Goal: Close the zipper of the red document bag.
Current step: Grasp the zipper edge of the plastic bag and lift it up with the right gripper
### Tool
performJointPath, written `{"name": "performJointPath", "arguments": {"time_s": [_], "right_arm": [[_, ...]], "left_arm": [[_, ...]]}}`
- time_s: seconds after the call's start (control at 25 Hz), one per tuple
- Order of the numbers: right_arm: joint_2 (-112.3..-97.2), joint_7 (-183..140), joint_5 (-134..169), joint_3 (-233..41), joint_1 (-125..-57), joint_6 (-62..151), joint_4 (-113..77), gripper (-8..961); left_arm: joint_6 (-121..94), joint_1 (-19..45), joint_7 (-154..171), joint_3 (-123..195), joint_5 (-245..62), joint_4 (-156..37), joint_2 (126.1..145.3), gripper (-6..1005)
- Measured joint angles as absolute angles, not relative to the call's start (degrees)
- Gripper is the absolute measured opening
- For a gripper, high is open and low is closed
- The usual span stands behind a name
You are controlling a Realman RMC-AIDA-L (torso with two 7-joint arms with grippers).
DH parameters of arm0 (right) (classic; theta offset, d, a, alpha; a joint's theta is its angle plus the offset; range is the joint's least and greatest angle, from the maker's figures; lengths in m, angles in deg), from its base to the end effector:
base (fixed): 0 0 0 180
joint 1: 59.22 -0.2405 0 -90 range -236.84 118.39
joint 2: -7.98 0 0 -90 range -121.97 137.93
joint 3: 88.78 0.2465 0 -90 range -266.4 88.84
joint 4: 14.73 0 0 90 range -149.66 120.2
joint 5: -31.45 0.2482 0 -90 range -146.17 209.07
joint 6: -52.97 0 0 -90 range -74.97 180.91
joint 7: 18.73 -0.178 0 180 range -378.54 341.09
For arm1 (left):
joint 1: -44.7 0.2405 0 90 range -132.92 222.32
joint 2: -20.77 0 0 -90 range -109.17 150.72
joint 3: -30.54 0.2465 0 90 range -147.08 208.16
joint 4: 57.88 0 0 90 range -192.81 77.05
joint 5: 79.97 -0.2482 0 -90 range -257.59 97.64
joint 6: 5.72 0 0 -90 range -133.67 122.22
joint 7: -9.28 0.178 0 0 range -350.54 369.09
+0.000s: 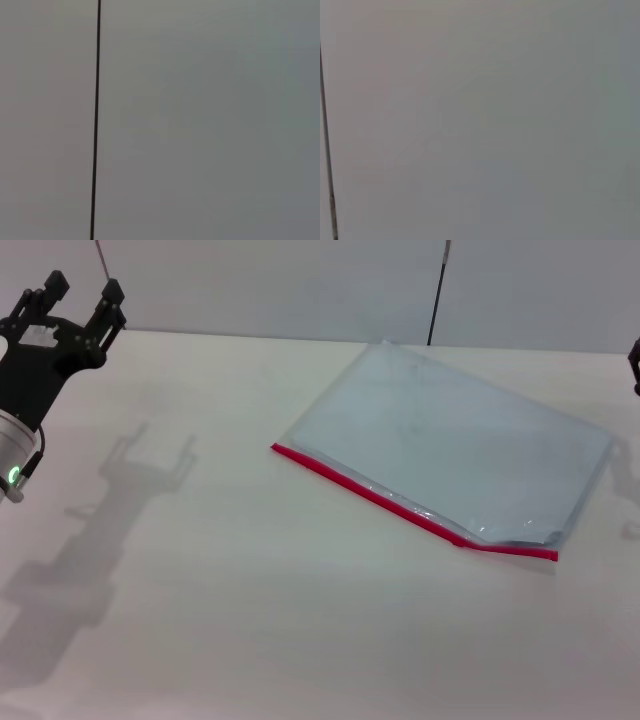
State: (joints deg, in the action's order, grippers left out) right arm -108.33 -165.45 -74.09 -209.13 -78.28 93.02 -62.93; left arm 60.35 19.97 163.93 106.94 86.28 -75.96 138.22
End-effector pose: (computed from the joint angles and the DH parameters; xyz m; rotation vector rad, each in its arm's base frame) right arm 0.2767 0.4349 -0.0259 -1.4329 0.7066 0.5493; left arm -0.3082 0.4191 0.0278 -1.6265 -0.4330 -0.8983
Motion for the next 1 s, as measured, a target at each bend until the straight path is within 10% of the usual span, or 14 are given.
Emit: {"name": "performJointPath", "arguments": {"time_s": [0.76, 1.0], "right_arm": [[-107.73, -165.15, -74.64, -209.44, -80.03, 84.18, -64.46, 653], [-104.64, -164.74, -77.94, -208.03, -78.13, 71.22, -71.71, 654]], "left_arm": [[59.13, 19.81, 163.42, 106.97, 86.22, -75.79, 137.86, 692], [58.59, 19.96, 162.07, 107.16, 86.11, -75.78, 137.36, 692]]}}
